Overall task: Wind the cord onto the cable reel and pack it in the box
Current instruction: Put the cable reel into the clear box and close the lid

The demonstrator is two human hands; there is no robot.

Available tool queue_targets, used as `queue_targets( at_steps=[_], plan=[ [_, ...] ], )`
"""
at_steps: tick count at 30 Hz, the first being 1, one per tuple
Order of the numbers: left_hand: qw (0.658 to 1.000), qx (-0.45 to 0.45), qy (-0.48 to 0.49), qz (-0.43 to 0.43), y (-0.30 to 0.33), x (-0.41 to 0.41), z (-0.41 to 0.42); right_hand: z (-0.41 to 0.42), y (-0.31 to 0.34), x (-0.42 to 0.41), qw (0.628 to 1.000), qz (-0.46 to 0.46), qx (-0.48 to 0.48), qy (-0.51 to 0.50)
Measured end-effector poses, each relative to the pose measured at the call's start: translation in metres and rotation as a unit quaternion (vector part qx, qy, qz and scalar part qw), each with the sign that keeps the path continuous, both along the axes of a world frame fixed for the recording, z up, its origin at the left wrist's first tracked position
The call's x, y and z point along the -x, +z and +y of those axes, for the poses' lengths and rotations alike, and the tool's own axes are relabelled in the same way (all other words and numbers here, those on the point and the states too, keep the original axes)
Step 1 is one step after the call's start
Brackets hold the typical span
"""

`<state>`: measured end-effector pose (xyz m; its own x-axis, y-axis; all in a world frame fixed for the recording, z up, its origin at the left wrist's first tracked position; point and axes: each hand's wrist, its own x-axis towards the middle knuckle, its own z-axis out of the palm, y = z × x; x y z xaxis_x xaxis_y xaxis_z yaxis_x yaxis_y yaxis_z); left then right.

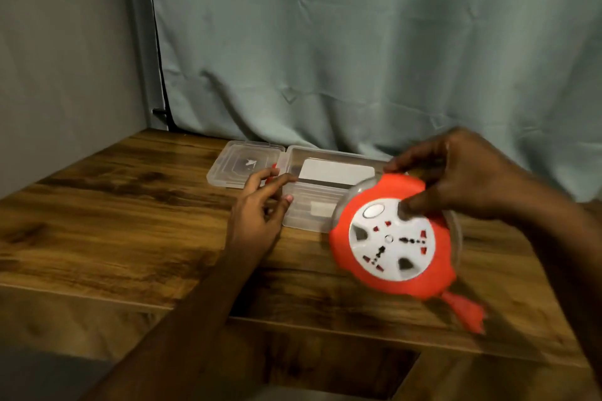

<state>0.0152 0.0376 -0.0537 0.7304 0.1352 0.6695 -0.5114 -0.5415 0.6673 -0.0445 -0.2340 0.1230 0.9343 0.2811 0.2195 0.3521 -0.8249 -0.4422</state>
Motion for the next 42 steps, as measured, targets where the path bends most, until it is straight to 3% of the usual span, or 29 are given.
queue_targets(
  at_steps=[5,9,14,19,26,31,34,38,42],
  plan=[
    [1.000,-0.001,0.014,0.007,0.001,0.001,-0.003,0.009,0.076,-0.012,0.989,-0.135,0.054,0.033],
    [1.000,-0.010,0.015,-0.007,0.002,0.002,-0.003,0.028,0.090,-0.051,0.976,-0.197,0.047,0.084],
    [0.998,-0.033,0.037,-0.047,-0.001,0.003,0.000,0.058,0.044,-0.113,0.971,-0.148,0.128,0.139],
    [0.997,-0.035,0.054,-0.045,-0.004,0.001,0.001,0.066,-0.015,-0.151,0.980,-0.065,0.116,0.148],
    [0.994,-0.051,0.071,-0.061,-0.004,0.001,-0.003,0.055,-0.056,-0.161,0.979,-0.091,0.146,0.107],
    [0.992,-0.068,0.097,-0.050,-0.004,0.004,-0.002,0.052,-0.070,-0.138,0.985,-0.169,-0.039,0.014],
    [0.990,-0.069,0.110,-0.053,-0.003,0.006,-0.003,0.048,-0.082,-0.103,0.937,-0.298,-0.149,-0.106],
    [0.990,-0.063,0.109,-0.063,-0.002,0.005,-0.003,0.049,-0.134,-0.064,0.885,-0.415,-0.153,-0.148],
    [0.994,0.029,0.054,-0.089,0.007,0.010,0.001,0.043,-0.164,-0.063,0.882,-0.377,-0.210,-0.189]
  ],
)
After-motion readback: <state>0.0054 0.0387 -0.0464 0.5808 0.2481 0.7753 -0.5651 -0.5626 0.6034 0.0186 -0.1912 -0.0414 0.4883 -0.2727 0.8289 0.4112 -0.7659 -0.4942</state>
